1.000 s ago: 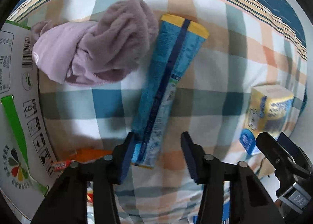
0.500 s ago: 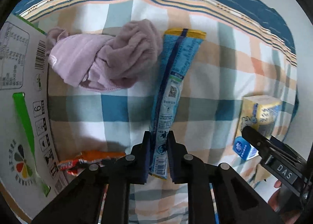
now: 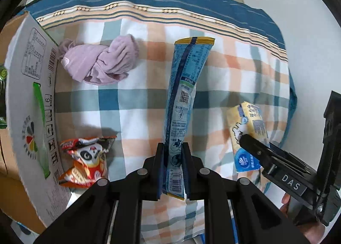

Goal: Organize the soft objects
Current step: 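Lower the blue pack and yellow carton into the box and release both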

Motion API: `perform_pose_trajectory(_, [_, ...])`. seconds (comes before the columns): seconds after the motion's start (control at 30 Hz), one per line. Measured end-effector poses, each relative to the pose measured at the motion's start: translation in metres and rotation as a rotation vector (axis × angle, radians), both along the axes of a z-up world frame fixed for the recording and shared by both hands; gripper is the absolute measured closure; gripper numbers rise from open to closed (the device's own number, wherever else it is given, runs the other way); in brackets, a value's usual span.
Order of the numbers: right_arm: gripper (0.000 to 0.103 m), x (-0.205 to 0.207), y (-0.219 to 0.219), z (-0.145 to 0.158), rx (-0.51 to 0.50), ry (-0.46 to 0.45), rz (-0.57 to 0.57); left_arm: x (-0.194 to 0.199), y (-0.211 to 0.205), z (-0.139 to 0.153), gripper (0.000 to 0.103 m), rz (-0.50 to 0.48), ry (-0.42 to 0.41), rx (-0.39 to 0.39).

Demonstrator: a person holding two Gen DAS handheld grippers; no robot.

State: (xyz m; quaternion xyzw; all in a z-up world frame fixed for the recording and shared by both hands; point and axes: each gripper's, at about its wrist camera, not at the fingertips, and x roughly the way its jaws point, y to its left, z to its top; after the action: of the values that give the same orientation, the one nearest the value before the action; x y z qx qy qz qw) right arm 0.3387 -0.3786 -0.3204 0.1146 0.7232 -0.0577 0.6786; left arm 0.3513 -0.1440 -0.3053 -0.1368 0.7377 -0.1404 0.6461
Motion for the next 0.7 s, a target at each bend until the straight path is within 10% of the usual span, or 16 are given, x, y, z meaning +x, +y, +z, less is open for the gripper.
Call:
perform_pose_trajectory(0.4, [0.037, -0.035, 0.053, 0.101, 0.070, -0.174, 0.027, -0.011, 0.063, 0.087, 0.090, 0.014, -0.176, -0.064])
perform_pose_trajectory(0.7, [0.037, -0.039, 0.181, 0.164, 0.146, -0.307, 0.142, -0.020, 0.185, 0.130, 0.090, 0.101, -0.314, 0.071])
